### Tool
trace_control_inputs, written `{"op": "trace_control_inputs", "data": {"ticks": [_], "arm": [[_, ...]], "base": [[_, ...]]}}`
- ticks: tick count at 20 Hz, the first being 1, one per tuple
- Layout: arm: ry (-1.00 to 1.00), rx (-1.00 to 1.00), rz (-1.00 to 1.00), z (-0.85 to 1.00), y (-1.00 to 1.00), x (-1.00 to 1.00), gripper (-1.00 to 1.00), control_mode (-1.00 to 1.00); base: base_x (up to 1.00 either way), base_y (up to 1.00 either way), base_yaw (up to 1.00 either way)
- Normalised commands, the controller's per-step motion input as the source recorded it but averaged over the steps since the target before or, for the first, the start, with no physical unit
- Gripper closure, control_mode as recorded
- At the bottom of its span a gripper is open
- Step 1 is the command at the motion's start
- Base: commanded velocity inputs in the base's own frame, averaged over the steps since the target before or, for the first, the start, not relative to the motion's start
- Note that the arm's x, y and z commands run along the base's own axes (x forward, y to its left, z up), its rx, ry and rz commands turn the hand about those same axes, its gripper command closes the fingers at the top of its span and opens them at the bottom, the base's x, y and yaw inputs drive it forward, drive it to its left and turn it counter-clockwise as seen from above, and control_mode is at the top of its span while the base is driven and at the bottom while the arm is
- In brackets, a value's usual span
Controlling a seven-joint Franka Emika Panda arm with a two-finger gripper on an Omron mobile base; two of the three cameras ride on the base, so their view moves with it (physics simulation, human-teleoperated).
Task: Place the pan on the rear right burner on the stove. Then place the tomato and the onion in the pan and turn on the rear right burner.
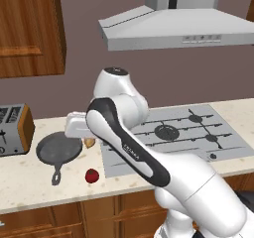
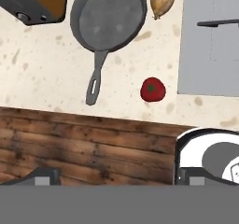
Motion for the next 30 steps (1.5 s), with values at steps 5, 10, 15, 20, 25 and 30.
{"op": "trace_control_inputs", "data": {"ticks": [5, 10, 15, 20, 25, 30], "arm": [[-0.01, 0.00, 0.00, -0.07, 0.31, 0.25, -1.00, -1.00], [-0.01, 0.00, 0.00, -0.17, 0.21, 0.29, -1.00, -1.00], [-0.01, 0.00, 0.00, -0.24, 0.20, 0.20, -1.00, -1.00], [-0.02, 0.00, 0.00, -0.28, 0.21, 0.09, -1.00, -1.00], [0.00, 0.00, 0.00, -0.21, 0.14, 0.00, -1.00, -1.00], [0.00, 0.00, 0.00, -0.30, 0.10, 0.08, -1.00, -1.00]], "base": [[0.00, 0.00, 0.00], [0.00, 0.00, 0.00], [0.00, 0.00, 0.00], [0.00, 0.00, 0.00], [0.00, 0.00, 0.00], [0.00, 0.00, 0.00]]}}
